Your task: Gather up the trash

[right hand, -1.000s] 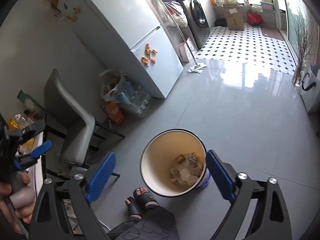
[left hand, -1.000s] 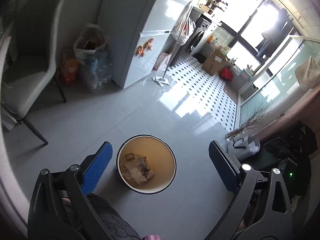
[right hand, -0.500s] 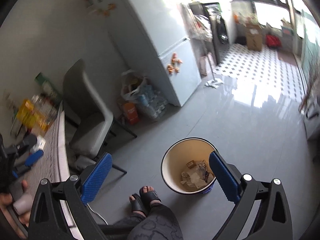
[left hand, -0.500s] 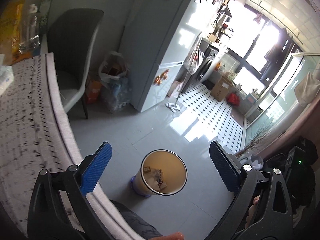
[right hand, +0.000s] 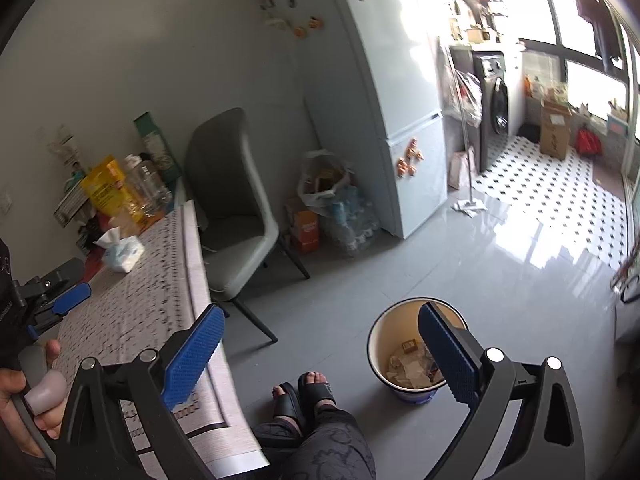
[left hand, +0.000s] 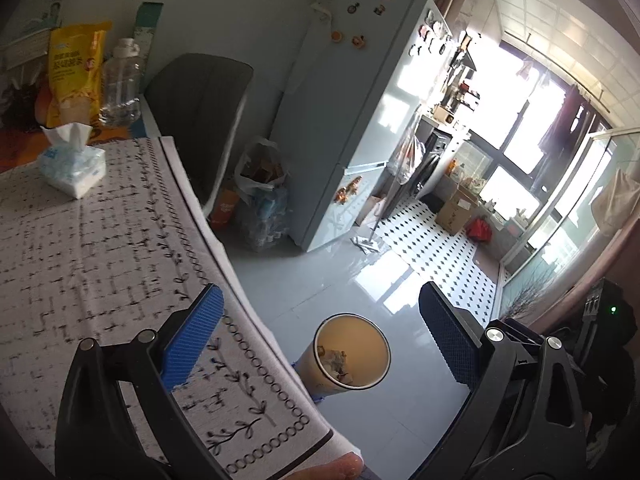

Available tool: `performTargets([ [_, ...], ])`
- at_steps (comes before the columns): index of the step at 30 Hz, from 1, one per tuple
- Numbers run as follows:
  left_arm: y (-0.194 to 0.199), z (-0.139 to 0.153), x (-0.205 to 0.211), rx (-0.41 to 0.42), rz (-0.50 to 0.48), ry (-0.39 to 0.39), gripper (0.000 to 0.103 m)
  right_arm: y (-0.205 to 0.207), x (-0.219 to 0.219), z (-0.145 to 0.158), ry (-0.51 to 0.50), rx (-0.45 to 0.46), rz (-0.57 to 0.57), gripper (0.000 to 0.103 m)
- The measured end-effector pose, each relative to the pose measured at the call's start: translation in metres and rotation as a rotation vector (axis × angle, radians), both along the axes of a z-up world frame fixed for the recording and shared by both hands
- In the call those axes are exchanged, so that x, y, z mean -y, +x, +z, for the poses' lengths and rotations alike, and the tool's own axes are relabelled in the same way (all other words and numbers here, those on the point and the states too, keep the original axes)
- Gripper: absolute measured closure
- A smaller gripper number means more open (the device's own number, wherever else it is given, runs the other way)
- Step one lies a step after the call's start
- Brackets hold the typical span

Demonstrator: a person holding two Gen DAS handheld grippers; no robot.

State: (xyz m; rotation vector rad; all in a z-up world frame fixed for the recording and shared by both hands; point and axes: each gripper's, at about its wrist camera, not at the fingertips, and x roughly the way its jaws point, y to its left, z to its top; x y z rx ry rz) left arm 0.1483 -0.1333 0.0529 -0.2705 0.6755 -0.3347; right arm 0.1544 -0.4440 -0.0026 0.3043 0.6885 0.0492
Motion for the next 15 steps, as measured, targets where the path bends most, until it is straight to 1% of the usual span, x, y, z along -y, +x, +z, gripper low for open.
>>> performTargets([
  [8,-0.046,0.026,-0.042,0.06,0.072,0.008,0.006,-0.021,-0.03,0.035,-0.031,0.033,0.064,0.008],
  [15,-0.091,0.037,-0.07,0.087,0.136,-0.001,0.006,-0.046,-0.052,0.06,-0.055,0.071,0.111,0.008],
])
